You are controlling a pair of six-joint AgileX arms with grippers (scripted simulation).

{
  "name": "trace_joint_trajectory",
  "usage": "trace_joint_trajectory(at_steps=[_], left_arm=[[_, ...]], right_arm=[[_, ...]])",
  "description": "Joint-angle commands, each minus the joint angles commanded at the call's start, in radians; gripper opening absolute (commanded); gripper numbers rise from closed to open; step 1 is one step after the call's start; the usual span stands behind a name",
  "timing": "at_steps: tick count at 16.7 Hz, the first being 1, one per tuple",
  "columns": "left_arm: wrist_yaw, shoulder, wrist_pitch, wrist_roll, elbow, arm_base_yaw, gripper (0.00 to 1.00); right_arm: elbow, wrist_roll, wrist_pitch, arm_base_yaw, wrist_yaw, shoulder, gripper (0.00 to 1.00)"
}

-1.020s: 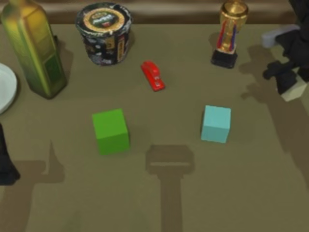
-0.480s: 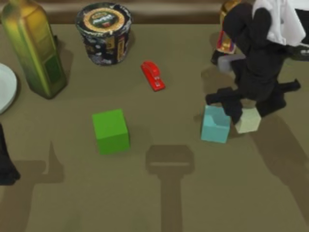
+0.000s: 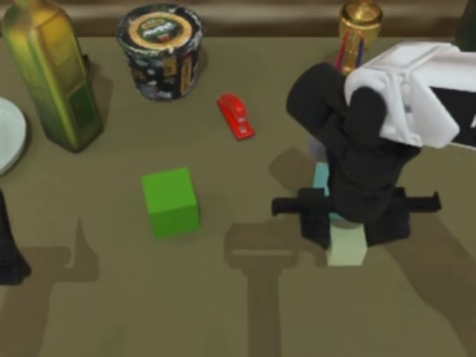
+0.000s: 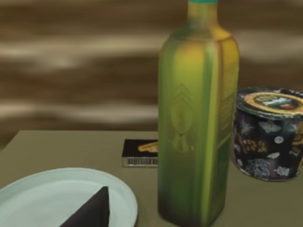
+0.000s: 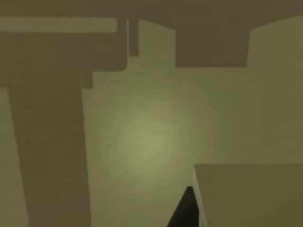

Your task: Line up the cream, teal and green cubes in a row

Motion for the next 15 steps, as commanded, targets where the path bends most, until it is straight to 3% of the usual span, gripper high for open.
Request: trace_joint_trajectory(at_steps=[7,15], left_arm=[[0.0,0.0,0.0,0.0,0.0,0.0,1.0],[0.0,0.0,0.0,0.0,0.0,0.0,1.0]], right_arm=[[-0.019,0.011,0.019,0.007,-0.001,0.001,0.0],[-0.164,0.018,0.264,0.013,0.002,0.097,0.0]])
